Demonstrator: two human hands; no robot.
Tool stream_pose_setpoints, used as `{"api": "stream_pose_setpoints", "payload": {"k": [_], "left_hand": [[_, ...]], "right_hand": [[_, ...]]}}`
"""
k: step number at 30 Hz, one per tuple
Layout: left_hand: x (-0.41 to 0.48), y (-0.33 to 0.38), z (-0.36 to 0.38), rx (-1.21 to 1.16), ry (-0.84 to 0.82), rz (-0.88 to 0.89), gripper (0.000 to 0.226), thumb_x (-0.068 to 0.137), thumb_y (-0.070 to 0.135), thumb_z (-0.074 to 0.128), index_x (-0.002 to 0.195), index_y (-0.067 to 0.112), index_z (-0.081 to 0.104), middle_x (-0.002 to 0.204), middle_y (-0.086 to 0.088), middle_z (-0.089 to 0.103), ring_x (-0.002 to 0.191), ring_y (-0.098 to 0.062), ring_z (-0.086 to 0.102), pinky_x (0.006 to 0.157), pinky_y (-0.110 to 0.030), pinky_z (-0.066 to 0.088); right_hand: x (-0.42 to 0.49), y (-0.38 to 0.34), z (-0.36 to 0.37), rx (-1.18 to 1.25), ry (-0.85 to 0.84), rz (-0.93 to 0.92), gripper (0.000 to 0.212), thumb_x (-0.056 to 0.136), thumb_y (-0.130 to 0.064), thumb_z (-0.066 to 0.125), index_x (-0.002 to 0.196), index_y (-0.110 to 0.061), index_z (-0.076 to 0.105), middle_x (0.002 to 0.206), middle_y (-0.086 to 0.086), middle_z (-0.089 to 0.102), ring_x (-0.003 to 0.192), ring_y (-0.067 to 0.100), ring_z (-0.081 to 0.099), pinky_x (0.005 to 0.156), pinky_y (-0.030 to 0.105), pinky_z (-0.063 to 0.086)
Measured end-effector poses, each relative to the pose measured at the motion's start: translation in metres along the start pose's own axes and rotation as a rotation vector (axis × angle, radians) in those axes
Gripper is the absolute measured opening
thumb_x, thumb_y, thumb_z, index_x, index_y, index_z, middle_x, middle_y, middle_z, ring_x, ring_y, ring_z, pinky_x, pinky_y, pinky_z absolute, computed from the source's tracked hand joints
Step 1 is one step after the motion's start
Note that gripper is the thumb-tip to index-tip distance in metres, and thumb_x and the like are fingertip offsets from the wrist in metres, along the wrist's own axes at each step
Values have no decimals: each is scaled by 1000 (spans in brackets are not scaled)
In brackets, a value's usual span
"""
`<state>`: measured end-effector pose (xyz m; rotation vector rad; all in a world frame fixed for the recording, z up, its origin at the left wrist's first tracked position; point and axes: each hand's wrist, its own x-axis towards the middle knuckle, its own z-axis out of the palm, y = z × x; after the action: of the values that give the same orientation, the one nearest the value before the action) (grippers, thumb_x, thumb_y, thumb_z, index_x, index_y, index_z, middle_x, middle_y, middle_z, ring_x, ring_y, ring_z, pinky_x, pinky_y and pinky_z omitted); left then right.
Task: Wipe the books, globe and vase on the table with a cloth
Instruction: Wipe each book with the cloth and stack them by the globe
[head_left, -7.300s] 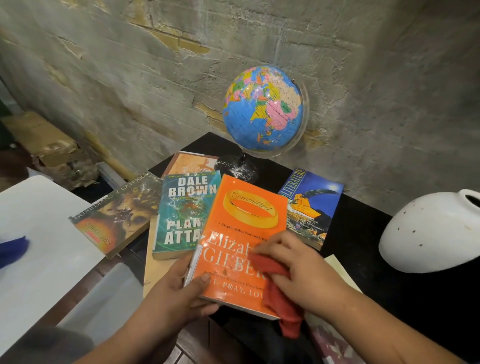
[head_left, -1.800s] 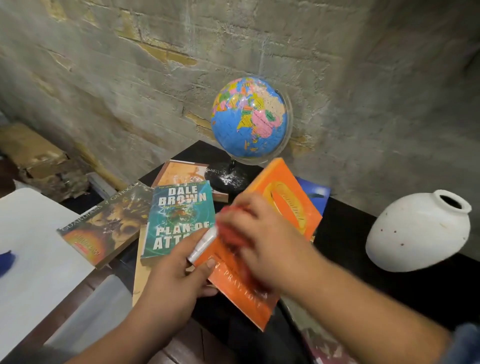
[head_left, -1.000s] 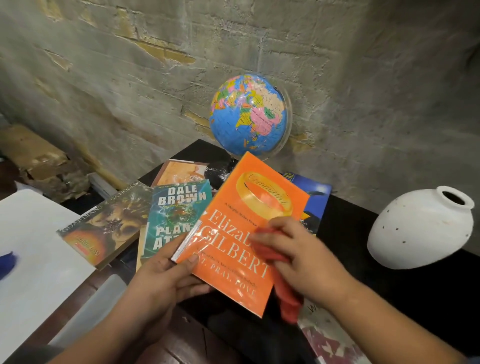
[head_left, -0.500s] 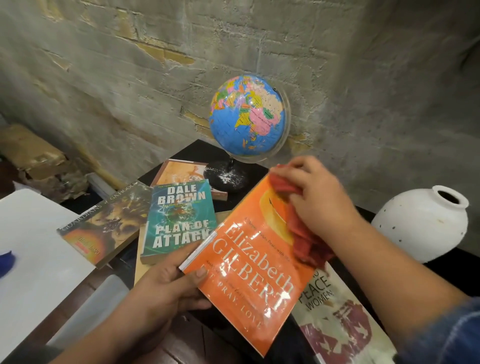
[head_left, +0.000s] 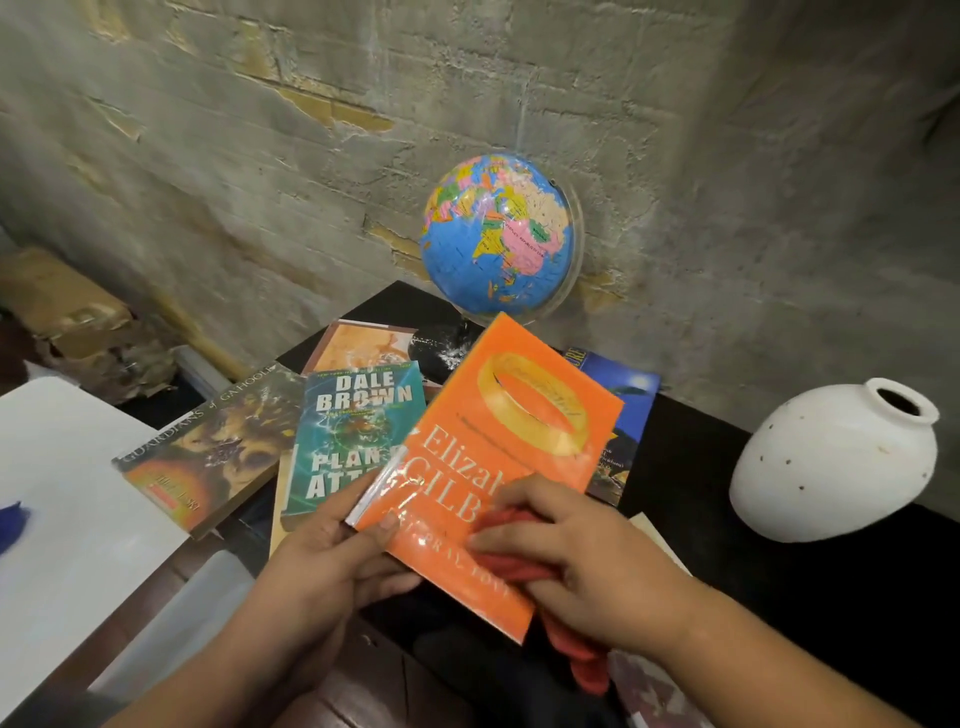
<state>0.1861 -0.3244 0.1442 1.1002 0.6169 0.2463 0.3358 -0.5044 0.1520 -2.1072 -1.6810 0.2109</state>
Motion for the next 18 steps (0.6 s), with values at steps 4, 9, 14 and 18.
{"api": "stream_pose_setpoints", "payload": {"k": [4,9,14,18], "left_hand": [[7,8,4,-28,43,-50,29,90,6,54,115,18,60,95,-17,72,69,-26,72,53,-27,58],[24,13,33,-12,23,-161,23,90,9,58,112,9,60,92,-15,74,75,-24,73,54,-25,58],[65,19,79,-12,19,-275,22,93,7,57,114,5,55,94,-15,70,77,-25,70,49,-24,57],[104,19,106,41,-27,-361,27,95,13,54,120,3,51,92,-16,70,76,-27,71,50,-29,57]], "right_hand": [[-16,25,-13,258,341,416,38,68,-17,59,92,-43,70,105,-21,57,104,-1,57,93,15,41],[-29,36,-34,623,472,858,35,80,-6,66,86,-40,70,84,-9,71,81,12,66,83,36,53],[-45,43,-42,850,256,1136,52,83,-5,60,128,-31,54,107,11,66,91,30,68,85,41,55],[-48,44,-42,1377,244,983,70,74,-4,58,134,-37,46,117,19,67,113,39,61,96,52,45]]}}
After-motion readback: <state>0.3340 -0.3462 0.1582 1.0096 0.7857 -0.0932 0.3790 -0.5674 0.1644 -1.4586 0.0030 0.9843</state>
